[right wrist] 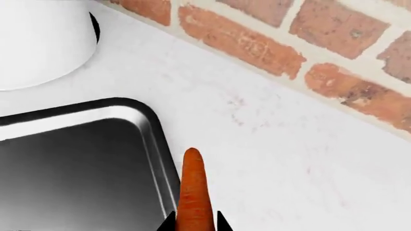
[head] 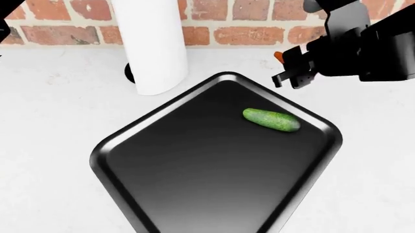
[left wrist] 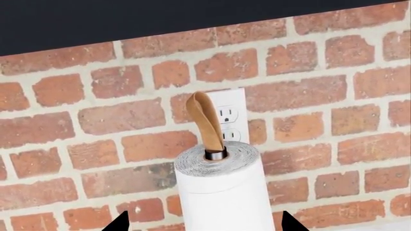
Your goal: Place the two vegetables and bowl onto the tray for setting up a vegetable dip station.
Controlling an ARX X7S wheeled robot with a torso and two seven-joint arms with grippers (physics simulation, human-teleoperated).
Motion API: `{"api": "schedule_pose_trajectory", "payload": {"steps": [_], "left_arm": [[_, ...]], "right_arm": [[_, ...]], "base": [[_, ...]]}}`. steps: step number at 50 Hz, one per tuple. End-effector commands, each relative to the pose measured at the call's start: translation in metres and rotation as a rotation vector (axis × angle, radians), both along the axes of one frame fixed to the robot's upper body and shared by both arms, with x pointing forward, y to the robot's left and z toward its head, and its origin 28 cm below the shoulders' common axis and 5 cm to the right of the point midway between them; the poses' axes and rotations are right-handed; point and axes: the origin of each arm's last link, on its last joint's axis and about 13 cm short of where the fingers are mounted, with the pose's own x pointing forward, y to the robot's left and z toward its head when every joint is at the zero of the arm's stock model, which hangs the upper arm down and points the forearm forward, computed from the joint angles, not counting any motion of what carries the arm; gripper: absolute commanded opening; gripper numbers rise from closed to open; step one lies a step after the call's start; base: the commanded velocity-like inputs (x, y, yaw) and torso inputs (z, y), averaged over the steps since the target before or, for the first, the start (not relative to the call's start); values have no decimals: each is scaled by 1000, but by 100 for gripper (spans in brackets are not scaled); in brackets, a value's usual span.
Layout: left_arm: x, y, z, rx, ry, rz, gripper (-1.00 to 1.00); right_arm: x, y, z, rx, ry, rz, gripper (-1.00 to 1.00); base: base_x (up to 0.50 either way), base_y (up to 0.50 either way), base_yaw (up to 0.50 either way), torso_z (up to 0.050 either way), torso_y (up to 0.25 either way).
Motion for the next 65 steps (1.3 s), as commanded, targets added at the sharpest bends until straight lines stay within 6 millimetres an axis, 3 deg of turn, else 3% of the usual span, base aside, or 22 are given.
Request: {"api": "schedule_pose_trajectory", "payload": {"steps": [1, 35, 65], "left_arm": [[-1, 0, 1, -1, -2, -2, 100], [0, 0, 0, 1, -3, -5, 100], [-1, 0, 1, 3, -5, -4, 100]], "right_arm": [[4, 25, -5, -15, 19, 88, -100], [17, 61, -8, 14, 33, 184, -100], [17, 67, -18, 11, 71, 203, -100]], "base": [[0, 0, 0, 0, 0], [0, 0, 0, 0, 0], [0, 0, 0, 0, 0]]}}
